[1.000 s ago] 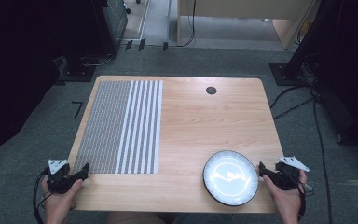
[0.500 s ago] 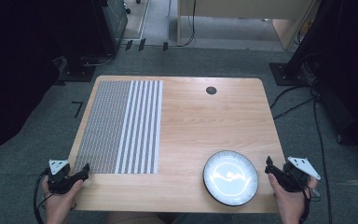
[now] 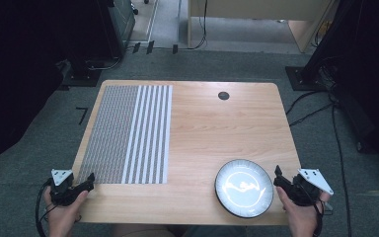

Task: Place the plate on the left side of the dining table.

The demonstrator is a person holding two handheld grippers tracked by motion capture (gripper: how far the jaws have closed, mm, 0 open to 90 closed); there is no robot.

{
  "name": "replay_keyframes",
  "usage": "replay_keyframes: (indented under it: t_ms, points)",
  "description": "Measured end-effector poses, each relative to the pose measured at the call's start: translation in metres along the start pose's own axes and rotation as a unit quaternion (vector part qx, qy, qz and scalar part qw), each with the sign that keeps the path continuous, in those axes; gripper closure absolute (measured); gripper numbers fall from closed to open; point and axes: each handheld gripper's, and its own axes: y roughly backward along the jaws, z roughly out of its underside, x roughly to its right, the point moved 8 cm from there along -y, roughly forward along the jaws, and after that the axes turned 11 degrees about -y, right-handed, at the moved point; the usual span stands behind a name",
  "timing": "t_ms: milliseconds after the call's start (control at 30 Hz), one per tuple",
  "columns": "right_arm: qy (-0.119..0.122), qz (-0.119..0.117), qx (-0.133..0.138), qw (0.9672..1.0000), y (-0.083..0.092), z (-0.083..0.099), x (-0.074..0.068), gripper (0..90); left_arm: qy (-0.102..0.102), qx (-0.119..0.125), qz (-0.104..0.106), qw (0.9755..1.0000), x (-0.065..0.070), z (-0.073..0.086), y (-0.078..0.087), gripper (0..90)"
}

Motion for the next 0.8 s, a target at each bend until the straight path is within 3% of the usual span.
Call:
replay_keyframes:
  t_ms: [267,467,800]
  points:
    - [-0.009,-0.027,-0.009,0.9995,0.003,0.006,-0.008,18.9,-0.009,0.007,0.006,0.9999,0.013,-0.005,0.002,25.1]
    - [0.001,-0.035,-0.016,0.9993,0.001,0.010,-0.016,18.8,-0.010,0.016,0.013,0.9997,0.026,-0.012,0.006,24.9]
    - [0.004,-0.041,-0.022,0.9989,-0.001,0.015,-0.022,22.7,-0.015,0.030,0.037,0.9988,0.061,-0.028,0.013,24.7]
